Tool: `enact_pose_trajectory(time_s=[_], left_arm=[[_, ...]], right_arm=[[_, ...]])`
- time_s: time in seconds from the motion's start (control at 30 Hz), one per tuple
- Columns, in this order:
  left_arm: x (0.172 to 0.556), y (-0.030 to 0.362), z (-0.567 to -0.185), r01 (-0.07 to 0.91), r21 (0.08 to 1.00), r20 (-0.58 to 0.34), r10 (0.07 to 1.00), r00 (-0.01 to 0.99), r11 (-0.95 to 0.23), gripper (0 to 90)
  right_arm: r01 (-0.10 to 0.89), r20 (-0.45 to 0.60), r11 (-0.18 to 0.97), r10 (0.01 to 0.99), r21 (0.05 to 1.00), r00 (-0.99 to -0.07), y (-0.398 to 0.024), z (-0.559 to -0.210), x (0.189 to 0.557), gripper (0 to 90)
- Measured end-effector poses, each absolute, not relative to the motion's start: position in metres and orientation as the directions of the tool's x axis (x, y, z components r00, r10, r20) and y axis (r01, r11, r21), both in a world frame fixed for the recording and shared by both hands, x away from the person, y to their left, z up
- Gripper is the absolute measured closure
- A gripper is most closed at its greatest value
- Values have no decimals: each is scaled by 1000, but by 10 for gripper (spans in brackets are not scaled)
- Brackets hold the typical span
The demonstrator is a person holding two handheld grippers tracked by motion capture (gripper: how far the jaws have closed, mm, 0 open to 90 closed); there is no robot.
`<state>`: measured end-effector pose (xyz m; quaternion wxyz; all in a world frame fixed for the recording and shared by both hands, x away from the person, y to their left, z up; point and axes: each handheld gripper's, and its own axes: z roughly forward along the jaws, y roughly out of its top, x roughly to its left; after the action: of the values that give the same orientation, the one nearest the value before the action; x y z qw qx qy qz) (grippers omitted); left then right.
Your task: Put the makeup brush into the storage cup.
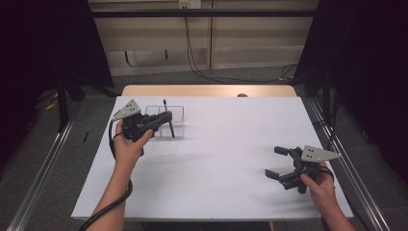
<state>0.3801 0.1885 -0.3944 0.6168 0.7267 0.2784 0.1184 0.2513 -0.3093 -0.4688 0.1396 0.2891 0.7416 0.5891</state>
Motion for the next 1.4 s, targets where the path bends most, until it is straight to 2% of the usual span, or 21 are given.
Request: enact_pose_trajectory(time_s=[1.4], left_arm=[[400, 190, -368, 237, 968, -146, 580, 802, -85, 835]], right_arm=[[267, 137, 136, 594, 954, -792, -307, -470, 250, 32]])
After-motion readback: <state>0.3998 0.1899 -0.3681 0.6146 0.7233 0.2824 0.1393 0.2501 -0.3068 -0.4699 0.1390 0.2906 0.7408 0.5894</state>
